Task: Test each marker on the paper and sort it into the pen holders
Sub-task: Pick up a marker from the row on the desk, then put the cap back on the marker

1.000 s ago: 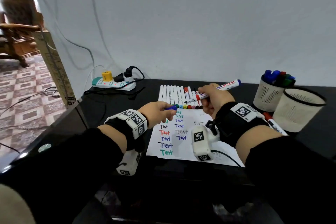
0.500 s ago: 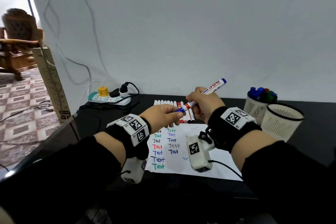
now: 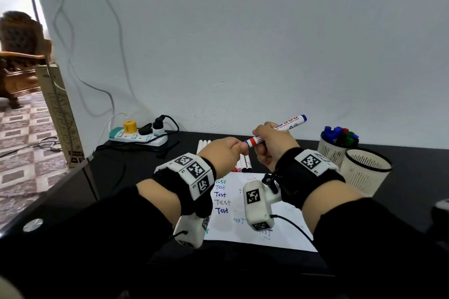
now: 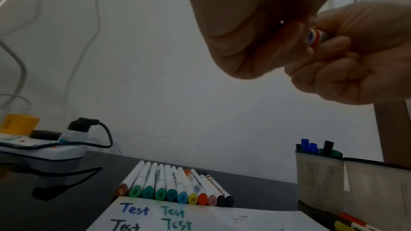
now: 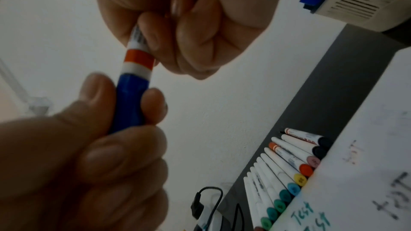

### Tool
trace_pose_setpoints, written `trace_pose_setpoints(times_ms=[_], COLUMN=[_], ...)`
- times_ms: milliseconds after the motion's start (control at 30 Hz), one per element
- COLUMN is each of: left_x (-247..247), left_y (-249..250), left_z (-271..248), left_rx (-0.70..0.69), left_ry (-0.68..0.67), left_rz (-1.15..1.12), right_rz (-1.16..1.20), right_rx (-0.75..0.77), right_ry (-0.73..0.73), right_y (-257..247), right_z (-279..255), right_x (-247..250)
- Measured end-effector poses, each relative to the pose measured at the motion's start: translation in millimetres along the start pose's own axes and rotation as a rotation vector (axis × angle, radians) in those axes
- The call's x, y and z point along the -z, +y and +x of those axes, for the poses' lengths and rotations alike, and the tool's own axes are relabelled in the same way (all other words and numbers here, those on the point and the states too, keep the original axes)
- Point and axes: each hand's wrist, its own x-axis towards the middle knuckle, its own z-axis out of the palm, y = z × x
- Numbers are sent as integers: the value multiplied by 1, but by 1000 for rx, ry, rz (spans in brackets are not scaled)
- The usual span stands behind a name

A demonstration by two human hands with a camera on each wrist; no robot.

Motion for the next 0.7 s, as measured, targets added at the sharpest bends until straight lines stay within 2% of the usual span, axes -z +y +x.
trace_pose_setpoints(times_ms=[200,333,400,567,633,700], left_x=[-2,6,7,3,-1,-8], left_y=[3,4,2,12,20,28], left_z=[1,12,17,28,33,39], left_rx=[28,89,119,125,96,66], left_ry=[-16,-12,-2,-41,-75,-107], left_rz=[161,198,238,333,316,272], right_rz=[14,117,71,-869,-1116,-1265], right_rx=[-63,25,81,358,401,399], right_ry=[7,117,164,54,59,103], right_y=[9,11,10,0,-3,-8], right_z=[1,7,10,11,14,18], right_x=[6,7,9,17,23,34])
